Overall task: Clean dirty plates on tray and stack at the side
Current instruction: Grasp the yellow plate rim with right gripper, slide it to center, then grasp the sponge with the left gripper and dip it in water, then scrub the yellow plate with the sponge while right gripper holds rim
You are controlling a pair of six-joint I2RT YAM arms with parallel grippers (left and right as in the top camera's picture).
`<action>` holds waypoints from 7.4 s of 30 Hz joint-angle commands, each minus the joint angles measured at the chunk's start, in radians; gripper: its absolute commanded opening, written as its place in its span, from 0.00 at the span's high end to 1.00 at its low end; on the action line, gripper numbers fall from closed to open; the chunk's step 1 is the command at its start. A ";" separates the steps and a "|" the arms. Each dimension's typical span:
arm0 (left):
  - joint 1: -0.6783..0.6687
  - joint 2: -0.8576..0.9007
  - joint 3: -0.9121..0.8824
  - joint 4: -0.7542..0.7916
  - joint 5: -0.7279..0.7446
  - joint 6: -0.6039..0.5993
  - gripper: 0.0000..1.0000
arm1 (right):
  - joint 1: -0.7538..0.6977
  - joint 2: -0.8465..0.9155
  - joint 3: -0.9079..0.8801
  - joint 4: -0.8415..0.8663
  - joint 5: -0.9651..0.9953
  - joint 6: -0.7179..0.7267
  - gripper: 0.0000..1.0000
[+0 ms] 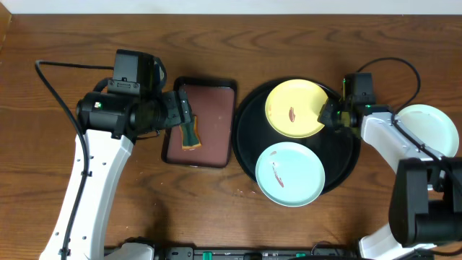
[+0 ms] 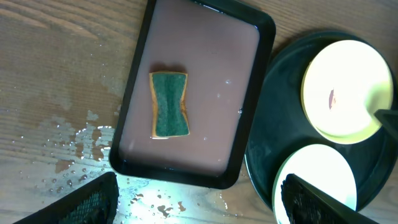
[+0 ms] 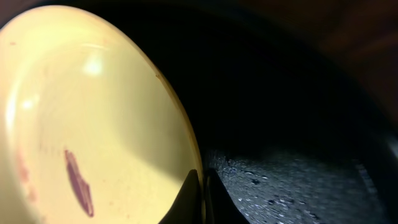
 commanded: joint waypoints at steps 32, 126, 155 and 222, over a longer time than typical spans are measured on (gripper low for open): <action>-0.084 0.524 -0.090 0.251 -0.180 -0.092 0.47 | -0.059 -0.036 0.384 -0.434 -0.174 -0.415 0.52; -0.172 0.544 0.224 0.139 0.159 -0.007 0.93 | -0.057 0.255 0.384 -0.274 -0.098 -0.518 0.62; -0.478 0.757 0.223 0.626 0.182 -0.365 0.92 | 0.028 0.302 0.384 -0.412 -0.129 -0.443 0.99; -0.478 0.966 0.386 0.191 -0.536 -0.193 0.93 | 0.071 0.302 0.384 -0.423 -0.128 -0.442 0.99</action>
